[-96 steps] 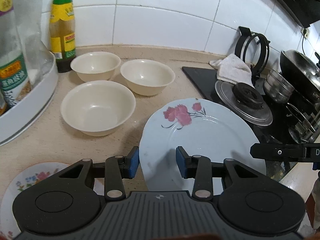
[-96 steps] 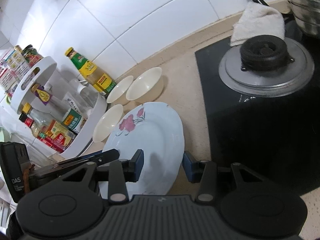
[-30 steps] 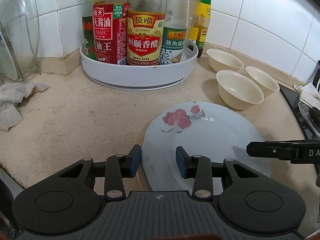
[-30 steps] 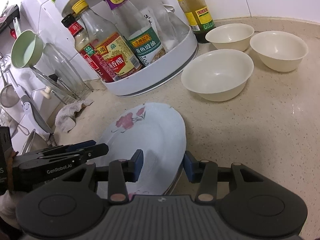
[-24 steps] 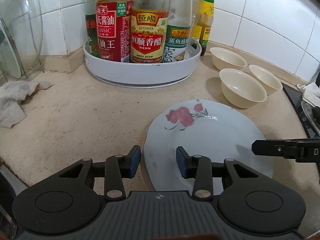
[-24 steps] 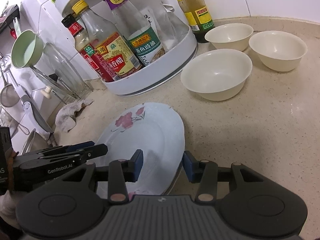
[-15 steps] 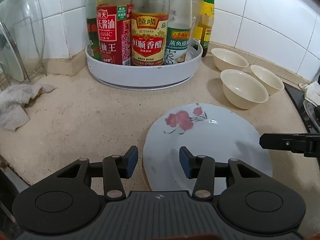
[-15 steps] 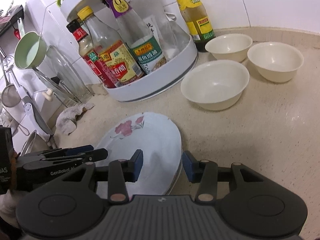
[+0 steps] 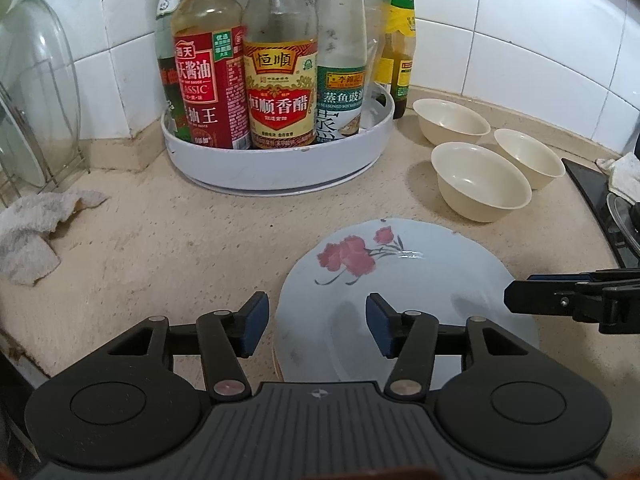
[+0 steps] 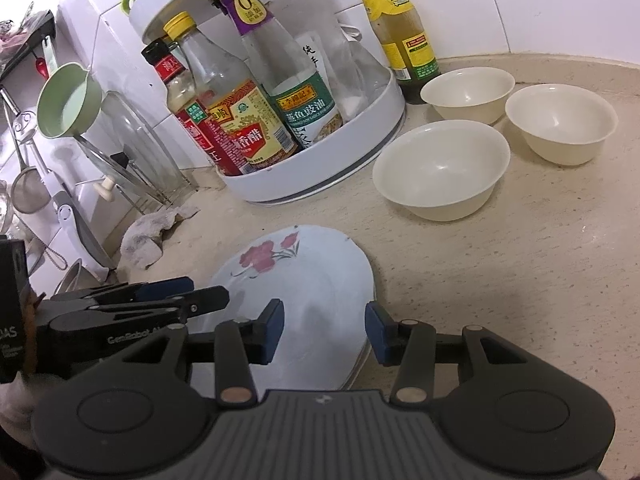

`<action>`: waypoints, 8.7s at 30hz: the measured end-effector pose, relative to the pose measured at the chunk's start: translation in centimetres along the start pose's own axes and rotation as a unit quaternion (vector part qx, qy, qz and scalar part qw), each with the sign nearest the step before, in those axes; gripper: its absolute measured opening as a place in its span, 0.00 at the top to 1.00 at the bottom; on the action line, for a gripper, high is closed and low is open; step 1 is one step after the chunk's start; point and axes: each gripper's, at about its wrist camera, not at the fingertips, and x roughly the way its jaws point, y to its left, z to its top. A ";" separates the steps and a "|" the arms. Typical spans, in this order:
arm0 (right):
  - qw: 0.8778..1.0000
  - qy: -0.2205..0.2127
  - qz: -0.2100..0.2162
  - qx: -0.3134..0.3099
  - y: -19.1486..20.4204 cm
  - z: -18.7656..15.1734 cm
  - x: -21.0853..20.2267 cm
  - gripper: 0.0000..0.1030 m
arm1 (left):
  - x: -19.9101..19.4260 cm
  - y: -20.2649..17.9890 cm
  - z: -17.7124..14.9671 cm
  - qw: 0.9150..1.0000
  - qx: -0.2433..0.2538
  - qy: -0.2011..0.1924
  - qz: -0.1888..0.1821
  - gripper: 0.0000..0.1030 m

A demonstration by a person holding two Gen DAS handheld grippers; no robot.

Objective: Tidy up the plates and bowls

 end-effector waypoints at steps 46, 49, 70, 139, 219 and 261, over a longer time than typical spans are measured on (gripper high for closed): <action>0.986 -0.068 -0.122 0.090 -9.3 7.7 -1.4 0.56 | 9.7 -9.3 11.3 0.987 0.102 0.020 -0.118 0.10; 0.988 -0.060 -0.117 0.076 -8.9 8.0 -0.4 0.56 | 10.5 -9.3 11.5 0.985 0.101 0.029 -0.134 0.17; 0.991 -0.005 -0.089 0.100 -10.4 8.6 3.6 0.81 | 14.5 -8.5 11.4 0.978 0.071 0.090 -0.174 0.70; 0.977 0.002 -0.137 0.165 -12.5 4.4 -4.9 0.81 | 11.1 -16.1 8.4 0.944 0.180 0.106 -0.257 0.63; 0.982 -0.003 -0.146 0.120 -11.2 8.0 -7.0 0.86 | 7.8 -15.6 10.3 0.959 0.123 0.080 -0.240 0.68; 0.977 0.029 -0.206 0.038 -10.9 9.7 -6.0 0.71 | 8.0 -11.7 12.2 0.975 0.076 0.060 -0.200 0.52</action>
